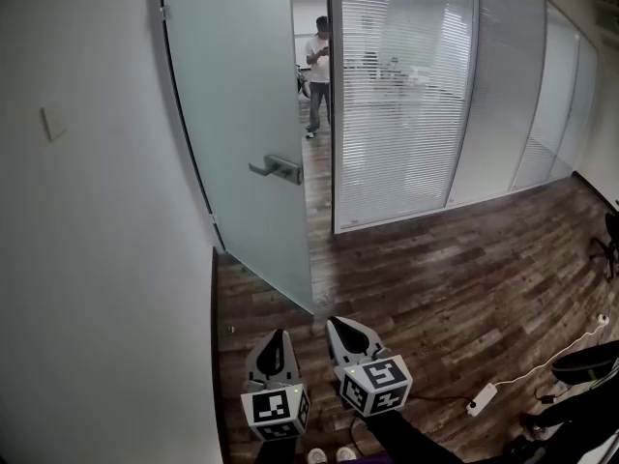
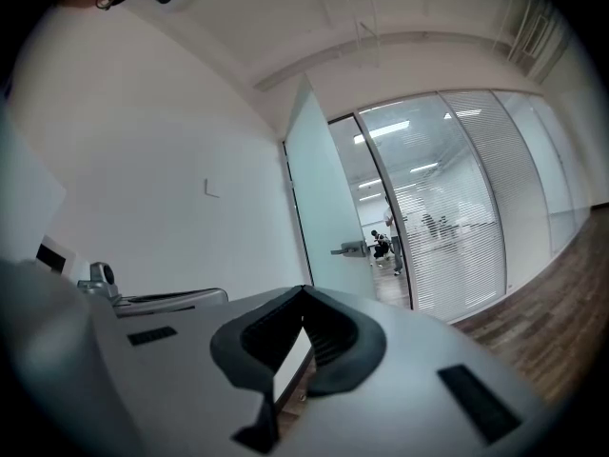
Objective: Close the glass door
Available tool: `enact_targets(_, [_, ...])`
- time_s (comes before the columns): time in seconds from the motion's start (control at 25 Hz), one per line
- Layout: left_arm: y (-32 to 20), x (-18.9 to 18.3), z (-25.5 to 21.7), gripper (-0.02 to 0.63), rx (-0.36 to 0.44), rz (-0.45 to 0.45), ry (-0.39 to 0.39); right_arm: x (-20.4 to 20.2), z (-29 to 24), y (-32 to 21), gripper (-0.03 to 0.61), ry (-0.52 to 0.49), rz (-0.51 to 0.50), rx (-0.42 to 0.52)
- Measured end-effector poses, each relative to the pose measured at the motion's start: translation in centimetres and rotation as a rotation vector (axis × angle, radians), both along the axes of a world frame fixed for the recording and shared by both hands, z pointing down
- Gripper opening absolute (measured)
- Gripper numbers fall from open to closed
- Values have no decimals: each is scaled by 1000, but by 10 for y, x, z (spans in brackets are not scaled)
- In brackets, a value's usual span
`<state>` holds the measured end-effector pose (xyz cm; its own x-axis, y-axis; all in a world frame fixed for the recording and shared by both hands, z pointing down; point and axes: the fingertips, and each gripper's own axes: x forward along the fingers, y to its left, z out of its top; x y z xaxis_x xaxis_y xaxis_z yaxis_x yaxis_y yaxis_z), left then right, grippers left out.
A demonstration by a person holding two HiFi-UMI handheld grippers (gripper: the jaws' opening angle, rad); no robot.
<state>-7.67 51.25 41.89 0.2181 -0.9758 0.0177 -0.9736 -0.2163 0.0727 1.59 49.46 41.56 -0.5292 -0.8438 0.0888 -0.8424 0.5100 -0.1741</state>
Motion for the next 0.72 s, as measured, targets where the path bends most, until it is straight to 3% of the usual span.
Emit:
enact_targets(0.36, [7, -9, 3, 2, -16, -7, 23, -7, -2, 4, -9, -17, 1, 10])
enact_targets(0.72, [14, -43, 18, 2, -59, -15, 29, -25, 5, 8, -9, 8, 30, -1])
